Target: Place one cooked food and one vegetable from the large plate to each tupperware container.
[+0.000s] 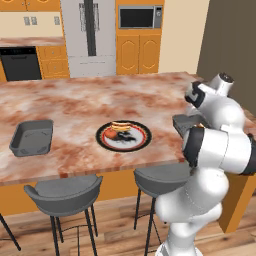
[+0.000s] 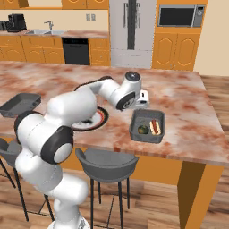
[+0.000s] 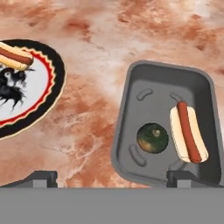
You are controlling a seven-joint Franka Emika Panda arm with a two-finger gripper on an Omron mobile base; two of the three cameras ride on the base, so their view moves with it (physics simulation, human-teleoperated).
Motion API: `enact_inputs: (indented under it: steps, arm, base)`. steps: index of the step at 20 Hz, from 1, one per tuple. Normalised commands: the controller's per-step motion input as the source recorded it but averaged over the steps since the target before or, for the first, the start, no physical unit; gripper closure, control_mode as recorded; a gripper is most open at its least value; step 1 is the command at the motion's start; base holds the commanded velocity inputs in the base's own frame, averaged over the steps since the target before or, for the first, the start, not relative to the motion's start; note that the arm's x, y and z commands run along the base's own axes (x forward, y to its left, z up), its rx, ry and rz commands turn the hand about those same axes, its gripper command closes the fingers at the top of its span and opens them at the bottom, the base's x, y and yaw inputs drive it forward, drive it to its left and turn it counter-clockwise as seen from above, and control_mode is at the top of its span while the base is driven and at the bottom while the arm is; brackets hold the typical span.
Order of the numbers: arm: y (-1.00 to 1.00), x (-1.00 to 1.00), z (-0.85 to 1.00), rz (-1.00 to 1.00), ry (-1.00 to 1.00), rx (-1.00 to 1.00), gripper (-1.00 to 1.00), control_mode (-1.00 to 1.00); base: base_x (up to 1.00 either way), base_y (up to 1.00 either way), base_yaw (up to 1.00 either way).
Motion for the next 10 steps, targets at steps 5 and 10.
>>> enact_inputs:
  steps: [5,10]
  arm:
    - [1.00,-0.49,0.15,-0.16,-0.03,-0.02,-1.00,-1.00]
    - [0.82,-0.13,0.41,-0.10,-0.01,-0.03,-1.00,-1.00]
  base:
    - [0.00,0.00,0.00]
    - [0.00,0.00,0.00]
